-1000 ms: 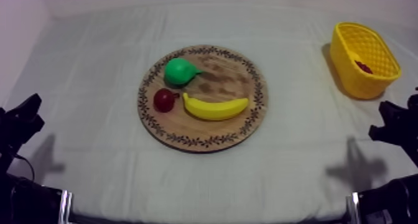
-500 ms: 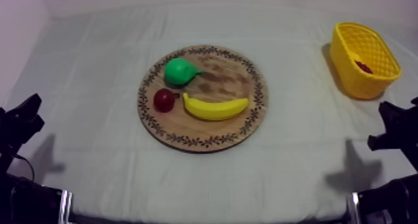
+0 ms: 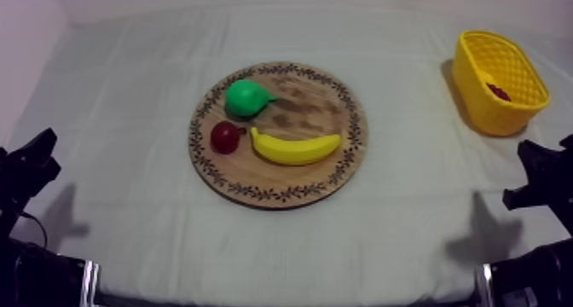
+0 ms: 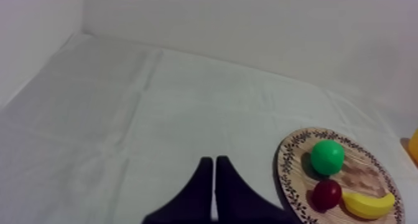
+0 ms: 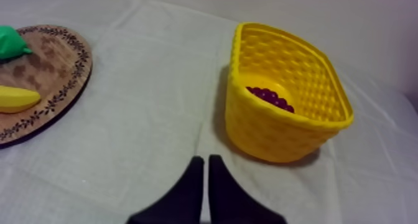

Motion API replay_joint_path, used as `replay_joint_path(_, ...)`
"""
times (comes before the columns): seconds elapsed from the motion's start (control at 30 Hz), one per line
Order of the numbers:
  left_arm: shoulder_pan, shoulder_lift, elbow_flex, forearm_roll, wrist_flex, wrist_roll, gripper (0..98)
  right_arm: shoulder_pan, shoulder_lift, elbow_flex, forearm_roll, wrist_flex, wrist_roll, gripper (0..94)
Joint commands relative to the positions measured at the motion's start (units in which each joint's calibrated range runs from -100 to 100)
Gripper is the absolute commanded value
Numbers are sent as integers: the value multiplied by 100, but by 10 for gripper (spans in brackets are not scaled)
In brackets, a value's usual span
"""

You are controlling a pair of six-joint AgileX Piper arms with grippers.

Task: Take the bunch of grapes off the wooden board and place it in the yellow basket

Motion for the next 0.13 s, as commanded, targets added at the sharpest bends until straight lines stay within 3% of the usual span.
replay_joint_path(0.0, 0, 0, -2, -2, 1, 0, 1, 1, 0, -3, 2, -14, 0, 4)
replay_joint_path(0.1, 0, 0, -2, -2, 1, 0, 1, 1, 0, -3, 2, -14, 3, 4)
